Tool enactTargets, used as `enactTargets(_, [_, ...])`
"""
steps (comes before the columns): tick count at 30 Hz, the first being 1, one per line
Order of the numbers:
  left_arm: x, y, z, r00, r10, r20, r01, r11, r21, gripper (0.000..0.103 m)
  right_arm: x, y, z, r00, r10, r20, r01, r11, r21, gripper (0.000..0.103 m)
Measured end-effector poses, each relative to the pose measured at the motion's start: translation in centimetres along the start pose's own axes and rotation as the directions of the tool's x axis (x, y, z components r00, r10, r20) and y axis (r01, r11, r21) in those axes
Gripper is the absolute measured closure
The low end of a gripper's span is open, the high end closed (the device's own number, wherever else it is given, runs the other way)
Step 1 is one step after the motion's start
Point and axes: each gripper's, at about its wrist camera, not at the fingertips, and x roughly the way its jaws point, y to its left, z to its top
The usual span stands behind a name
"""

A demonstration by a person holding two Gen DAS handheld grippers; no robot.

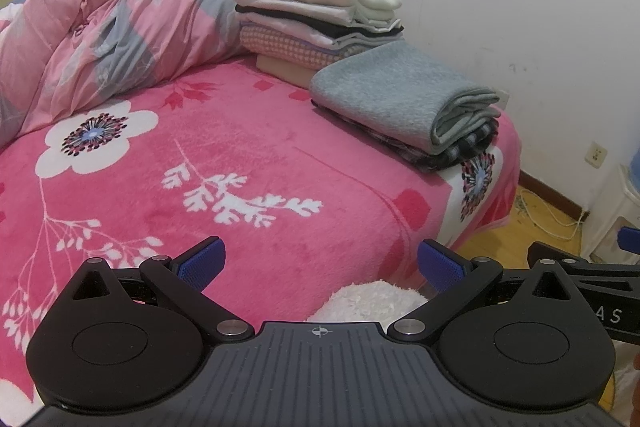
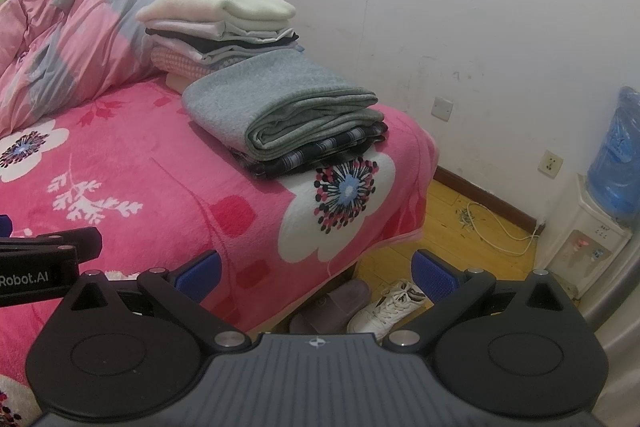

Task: Fold clothes

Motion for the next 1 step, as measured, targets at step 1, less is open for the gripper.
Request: enactTargets(1, [0.02,0.03,0.01,1.0,0.001,-0.002,-0.001,1.0,-0.002,0.0,0.01,0.0,-0.03,1.0,0.0,0.0,0.0,1.0,0.001,0.0])
